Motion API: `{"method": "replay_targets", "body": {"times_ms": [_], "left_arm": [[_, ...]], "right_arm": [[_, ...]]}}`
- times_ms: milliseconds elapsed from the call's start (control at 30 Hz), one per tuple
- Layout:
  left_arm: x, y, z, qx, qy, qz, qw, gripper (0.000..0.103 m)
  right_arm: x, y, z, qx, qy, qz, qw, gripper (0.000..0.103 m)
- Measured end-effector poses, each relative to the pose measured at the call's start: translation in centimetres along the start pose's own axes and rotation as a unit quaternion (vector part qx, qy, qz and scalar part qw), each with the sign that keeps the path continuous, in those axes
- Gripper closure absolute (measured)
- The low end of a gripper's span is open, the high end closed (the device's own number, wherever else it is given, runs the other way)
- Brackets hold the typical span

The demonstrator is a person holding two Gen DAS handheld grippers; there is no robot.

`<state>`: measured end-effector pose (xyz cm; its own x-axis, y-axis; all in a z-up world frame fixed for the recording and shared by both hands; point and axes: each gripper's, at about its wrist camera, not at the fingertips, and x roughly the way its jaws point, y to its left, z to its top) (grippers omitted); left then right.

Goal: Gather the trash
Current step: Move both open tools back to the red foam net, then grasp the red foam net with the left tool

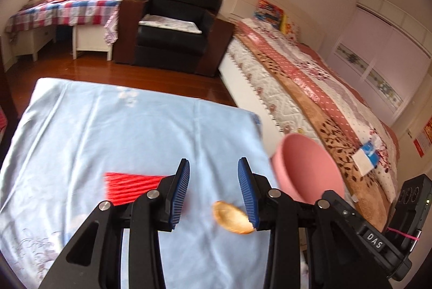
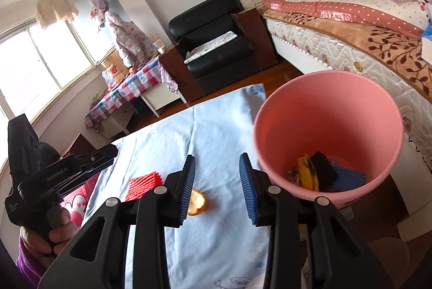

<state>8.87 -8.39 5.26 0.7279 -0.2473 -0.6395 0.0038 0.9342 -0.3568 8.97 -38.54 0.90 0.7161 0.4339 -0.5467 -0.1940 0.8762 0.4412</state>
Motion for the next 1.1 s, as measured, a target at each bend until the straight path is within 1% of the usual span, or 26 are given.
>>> {"method": "replay_targets", "body": {"times_ms": [233, 333, 367, 433, 467, 533, 600, 667, 733, 833, 1033, 1100], "left_arm": [[-1.1, 5.3, -0.2, -0.039, 0.006, 0.048, 0.9981, 0.067], [-1.1, 7.3, -0.5, -0.071, 0.021, 0.064, 0.9952, 0.066], [-1.0, 7.7, -0.6, -0.081, 0.027, 0.065, 0.9942, 0.064], [-0.9, 8.9, -1.3, -0.121, 0.048, 0.062, 0.9896, 0.063], [-0.8, 9.2, -1.5, -0.131, 0.056, 0.058, 0.9881, 0.062], [-0.5, 9.7, -2.2, -0.153, 0.077, 0.045, 0.9841, 0.058], [0.3, 9.7, -2.7, -0.17, 0.091, 0.04, 0.9805, 0.051], [1.2, 10.2, -3.3, -0.197, 0.106, 0.047, 0.9735, 0.048], [2.0, 10.6, -3.7, -0.221, 0.122, 0.047, 0.9665, 0.047], [3.1, 10.8, -4.1, -0.243, 0.137, 0.051, 0.9591, 0.047], [5.0, 10.7, -3.8, -0.257, 0.142, 0.075, 0.9529, 0.047], [5.6, 10.8, -3.9, -0.264, 0.147, 0.078, 0.9501, 0.047]], "right_arm": [[1.5, 1.7, -1.3, -0.014, 0.026, 0.017, 0.999, 0.068], [2.2, 2.2, -2.0, -0.019, 0.041, 0.02, 0.999, 0.068], [2.4, 2.3, -2.2, -0.02, 0.045, 0.021, 0.999, 0.068], [2.6, 2.5, -2.5, -0.022, 0.05, 0.023, 0.998, 0.068], [2.7, 2.5, -2.6, -0.024, 0.053, 0.023, 0.998, 0.068], [2.9, 2.5, -2.8, -0.024, 0.055, 0.024, 0.998, 0.068], [3.0, 2.4, -2.7, -0.02, 0.057, 0.026, 0.998, 0.068], [3.0, 2.4, -2.8, -0.019, 0.058, 0.026, 0.998, 0.068], [3.1, 2.3, -2.9, -0.019, 0.059, 0.025, 0.998, 0.068], [3.3, 2.0, -2.8, -0.017, 0.061, 0.025, 0.998, 0.068], [3.7, 1.8, -2.9, -0.013, 0.066, 0.028, 0.997, 0.068], [3.9, 1.8, -3.0, -0.016, 0.067, 0.029, 0.997, 0.068]]}}
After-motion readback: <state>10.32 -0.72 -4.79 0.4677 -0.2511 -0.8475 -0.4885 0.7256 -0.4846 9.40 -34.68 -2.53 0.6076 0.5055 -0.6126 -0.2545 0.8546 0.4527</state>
